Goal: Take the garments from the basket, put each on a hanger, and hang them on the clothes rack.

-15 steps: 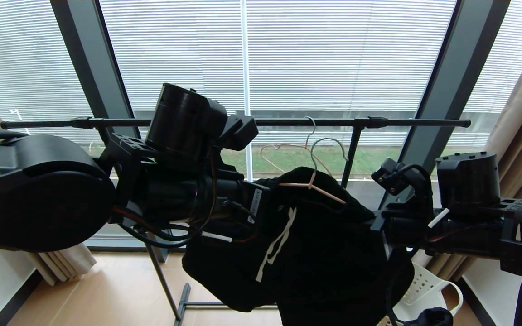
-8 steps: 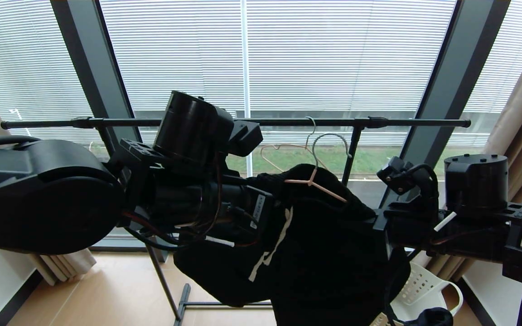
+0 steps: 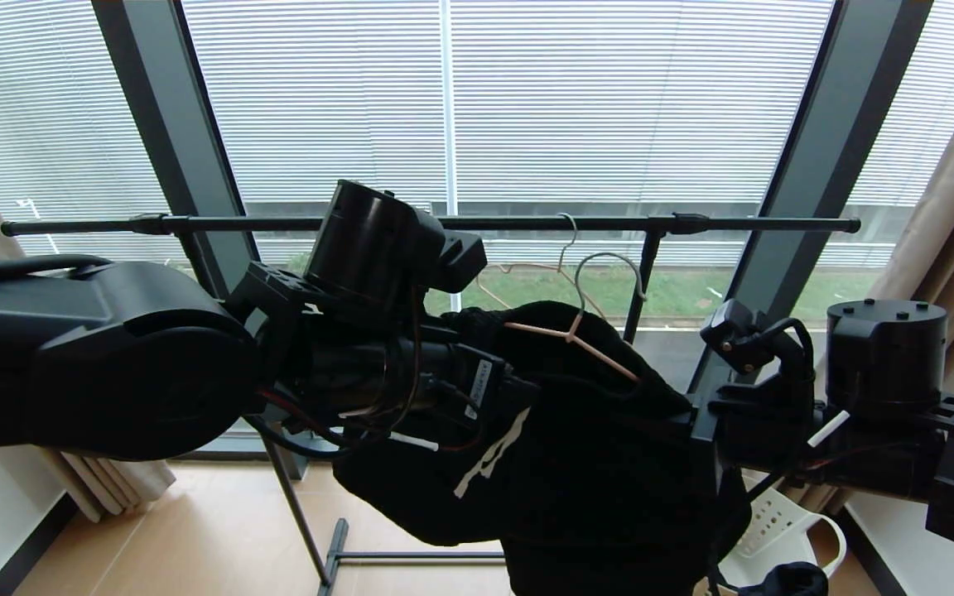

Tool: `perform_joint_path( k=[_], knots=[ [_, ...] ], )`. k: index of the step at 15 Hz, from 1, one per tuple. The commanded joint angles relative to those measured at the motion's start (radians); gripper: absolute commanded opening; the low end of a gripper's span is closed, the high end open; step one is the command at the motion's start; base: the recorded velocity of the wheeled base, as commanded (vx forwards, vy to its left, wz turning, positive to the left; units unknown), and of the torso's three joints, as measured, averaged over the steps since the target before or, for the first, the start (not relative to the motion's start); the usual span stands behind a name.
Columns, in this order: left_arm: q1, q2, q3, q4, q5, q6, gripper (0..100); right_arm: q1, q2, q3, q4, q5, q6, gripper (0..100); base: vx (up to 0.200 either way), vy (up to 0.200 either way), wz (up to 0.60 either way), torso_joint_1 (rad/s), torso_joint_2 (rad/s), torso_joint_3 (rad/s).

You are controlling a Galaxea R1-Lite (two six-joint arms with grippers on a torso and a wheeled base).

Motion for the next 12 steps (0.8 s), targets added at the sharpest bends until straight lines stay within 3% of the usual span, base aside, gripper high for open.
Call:
perform_joint_path(
  k=[1,10,11,12],
  knots=[
    [0.000,-0.019,0.001,0.000,0.000,-0.001,100,0.001,0.001,0.001,-0.002,-0.001,-0.001,0,0.000,0.000,0.00,0.000,0.00,0.000],
    [0.009,-0.226,0.136,0.000,-0.003,0.005,100,-0.010,0.004,0.021,-0.002,0.037,-0.021,0,0.000,0.000,0.00,0.000,0.00,0.000],
    [0.023,-0.260,0.159,0.002,-0.007,0.025,100,-0.012,0.005,0.034,0.000,0.045,-0.057,0,0.000,0.000,0.00,0.000,0.00,0.000],
    [0.064,-0.289,0.184,0.002,-0.020,0.092,100,-0.012,0.005,0.056,0.000,0.066,-0.102,0,0.000,0.000,0.00,0.000,0.00,0.000]
  ],
)
